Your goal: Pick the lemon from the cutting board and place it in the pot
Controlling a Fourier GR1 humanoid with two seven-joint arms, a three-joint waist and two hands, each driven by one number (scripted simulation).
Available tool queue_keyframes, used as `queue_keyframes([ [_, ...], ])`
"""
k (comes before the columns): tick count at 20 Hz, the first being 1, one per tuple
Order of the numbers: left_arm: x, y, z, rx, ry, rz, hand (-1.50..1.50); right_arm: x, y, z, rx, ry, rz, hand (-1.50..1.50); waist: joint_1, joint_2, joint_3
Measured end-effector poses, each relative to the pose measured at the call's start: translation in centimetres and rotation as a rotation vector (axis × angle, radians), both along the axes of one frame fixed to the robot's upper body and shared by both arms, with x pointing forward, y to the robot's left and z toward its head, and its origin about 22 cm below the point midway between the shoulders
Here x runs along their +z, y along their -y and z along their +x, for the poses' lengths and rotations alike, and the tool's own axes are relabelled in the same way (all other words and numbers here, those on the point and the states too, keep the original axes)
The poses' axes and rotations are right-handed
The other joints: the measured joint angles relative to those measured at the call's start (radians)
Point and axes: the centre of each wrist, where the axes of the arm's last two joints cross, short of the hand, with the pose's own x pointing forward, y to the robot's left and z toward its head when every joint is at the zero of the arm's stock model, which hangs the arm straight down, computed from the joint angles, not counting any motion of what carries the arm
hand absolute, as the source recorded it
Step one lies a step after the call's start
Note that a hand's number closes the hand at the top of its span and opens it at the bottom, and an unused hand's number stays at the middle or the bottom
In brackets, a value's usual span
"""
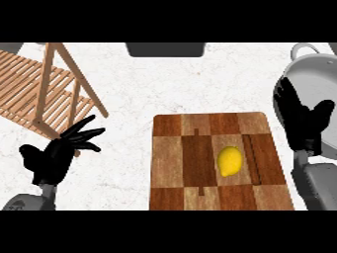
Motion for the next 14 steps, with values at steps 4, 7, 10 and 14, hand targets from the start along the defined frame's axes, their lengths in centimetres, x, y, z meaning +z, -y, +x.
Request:
queue_keyframes([
  [4,1.0,0.4,-1.4,-0.059,0.054,-0.015,0.0,-0.9,-3.1,-1.3,-0.05,-0.051,-0.057,1.5,-0.009,-0.019,-0.003],
  [7,1.5,0.2,-1.9,-0.08,0.017,0.039,0.0,-2.5,-3.9,-2.5,-0.113,-0.116,-0.227,1.5,-0.023,-0.018,-0.01],
  [10,0.5,-0.8,-3.6,-0.056,-0.071,0.071,0.0,-2.5,-2.3,-2.7,-0.301,0.003,-0.423,-1.5,-0.053,-0.023,-0.014],
  [14,-0.1,-0.2,-3.5,-0.065,-0.132,0.073,0.0,-1.8,-6.0,-3.2,-0.457,0.273,-0.488,-1.5,-0.071,-0.023,-0.019],
])
